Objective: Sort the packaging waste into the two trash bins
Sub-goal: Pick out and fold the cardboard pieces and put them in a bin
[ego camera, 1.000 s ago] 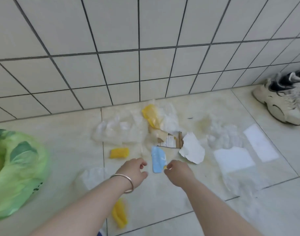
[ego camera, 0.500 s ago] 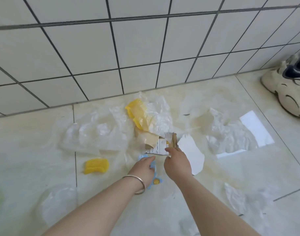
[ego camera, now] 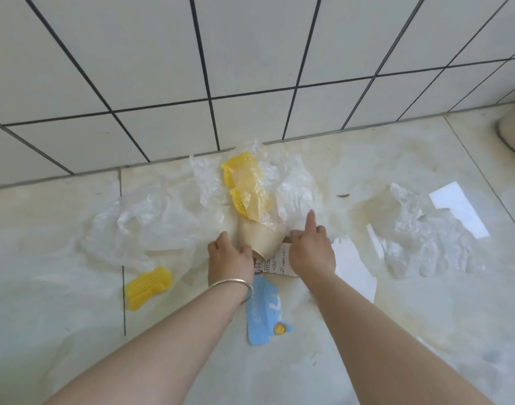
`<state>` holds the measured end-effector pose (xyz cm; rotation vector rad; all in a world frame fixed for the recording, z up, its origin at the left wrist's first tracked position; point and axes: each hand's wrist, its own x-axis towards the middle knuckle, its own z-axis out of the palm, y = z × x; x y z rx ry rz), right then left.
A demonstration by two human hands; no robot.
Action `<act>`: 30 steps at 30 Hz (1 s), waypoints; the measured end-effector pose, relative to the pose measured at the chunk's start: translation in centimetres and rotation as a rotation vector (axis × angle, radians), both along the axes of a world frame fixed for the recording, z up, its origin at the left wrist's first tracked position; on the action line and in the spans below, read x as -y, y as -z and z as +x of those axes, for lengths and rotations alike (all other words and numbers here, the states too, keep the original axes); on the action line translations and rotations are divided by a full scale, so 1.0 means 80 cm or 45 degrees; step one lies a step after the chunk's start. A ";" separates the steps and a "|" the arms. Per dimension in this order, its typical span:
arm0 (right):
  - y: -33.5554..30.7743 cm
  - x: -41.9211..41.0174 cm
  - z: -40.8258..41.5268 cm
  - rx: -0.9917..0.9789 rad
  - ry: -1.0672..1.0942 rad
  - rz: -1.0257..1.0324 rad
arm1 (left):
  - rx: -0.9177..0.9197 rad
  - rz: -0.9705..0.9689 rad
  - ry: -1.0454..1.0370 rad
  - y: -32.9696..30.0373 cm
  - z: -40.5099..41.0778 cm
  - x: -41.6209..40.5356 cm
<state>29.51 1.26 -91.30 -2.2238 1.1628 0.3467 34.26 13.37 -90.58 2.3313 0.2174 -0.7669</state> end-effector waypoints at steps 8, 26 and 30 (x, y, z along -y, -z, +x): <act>0.000 0.019 -0.005 -0.110 -0.441 -0.185 | 0.118 0.105 0.245 0.010 0.028 0.030; -0.026 -0.004 -0.028 -0.174 -0.095 0.443 | -0.082 -0.191 -0.393 -0.006 0.021 -0.040; -0.036 -0.013 -0.043 -0.001 0.138 0.503 | -0.105 -0.297 -0.466 -0.010 0.003 -0.056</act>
